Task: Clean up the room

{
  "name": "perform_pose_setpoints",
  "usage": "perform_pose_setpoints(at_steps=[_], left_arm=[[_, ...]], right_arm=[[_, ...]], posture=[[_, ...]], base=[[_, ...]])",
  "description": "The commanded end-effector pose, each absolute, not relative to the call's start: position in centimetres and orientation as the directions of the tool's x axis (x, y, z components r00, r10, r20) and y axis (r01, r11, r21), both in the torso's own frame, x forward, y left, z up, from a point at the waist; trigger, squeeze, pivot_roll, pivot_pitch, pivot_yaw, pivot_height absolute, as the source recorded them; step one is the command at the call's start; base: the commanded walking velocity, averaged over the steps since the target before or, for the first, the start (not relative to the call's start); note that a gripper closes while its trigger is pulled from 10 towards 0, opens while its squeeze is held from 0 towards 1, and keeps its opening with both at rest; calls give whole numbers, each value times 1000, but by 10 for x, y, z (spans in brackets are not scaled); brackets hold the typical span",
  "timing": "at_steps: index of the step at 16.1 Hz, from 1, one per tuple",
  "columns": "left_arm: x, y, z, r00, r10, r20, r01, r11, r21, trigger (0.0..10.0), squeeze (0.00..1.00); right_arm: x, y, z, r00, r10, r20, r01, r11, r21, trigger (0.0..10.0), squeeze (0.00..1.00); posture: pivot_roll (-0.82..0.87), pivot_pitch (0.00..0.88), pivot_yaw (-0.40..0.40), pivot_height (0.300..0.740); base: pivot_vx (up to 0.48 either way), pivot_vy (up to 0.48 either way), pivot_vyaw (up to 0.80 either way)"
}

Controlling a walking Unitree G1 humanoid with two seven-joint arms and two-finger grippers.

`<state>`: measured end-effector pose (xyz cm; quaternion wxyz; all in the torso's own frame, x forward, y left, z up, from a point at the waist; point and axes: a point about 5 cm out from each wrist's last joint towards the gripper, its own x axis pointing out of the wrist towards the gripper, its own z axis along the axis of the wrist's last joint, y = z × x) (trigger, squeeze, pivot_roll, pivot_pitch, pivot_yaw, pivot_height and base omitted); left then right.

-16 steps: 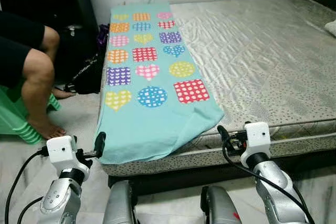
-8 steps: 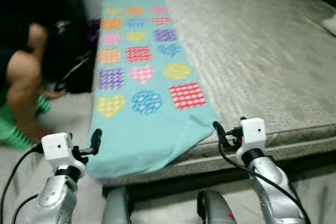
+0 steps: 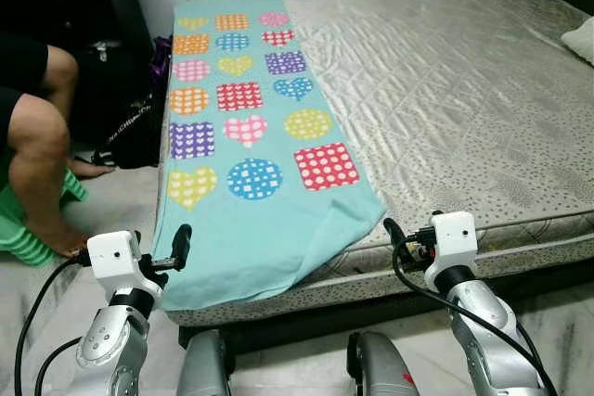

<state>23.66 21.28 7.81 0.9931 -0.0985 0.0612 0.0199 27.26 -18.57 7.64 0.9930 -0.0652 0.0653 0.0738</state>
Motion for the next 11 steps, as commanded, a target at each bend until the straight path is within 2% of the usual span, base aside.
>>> perform_pose_setpoints(at_steps=[1,5,8,11], left_arm=[[235,217,77,990,39,-132,-63,981,-183,10000,0],[236,218,77,990,39,-134,-63,981,-182,10000,0],[236,217,77,990,37,-134,-61,982,-179,10000,0],[236,217,76,989,40,-140,-65,982,-178,10000,0]], right_arm=[[275,-183,77,979,153,-133,-171,976,-133,10000,0],[275,-183,77,979,154,-133,-171,977,-131,10000,0],[275,-182,77,979,157,-133,-175,975,-137,10000,0],[276,-182,76,979,155,-133,-172,977,-125,10000,0]], posture=[[-161,69,25,594],[-162,68,26,594],[-162,67,26,594],[-161,66,25,594]], base=[[270,0,0],[275,0,0],[265,0,800],[169,0,0]])
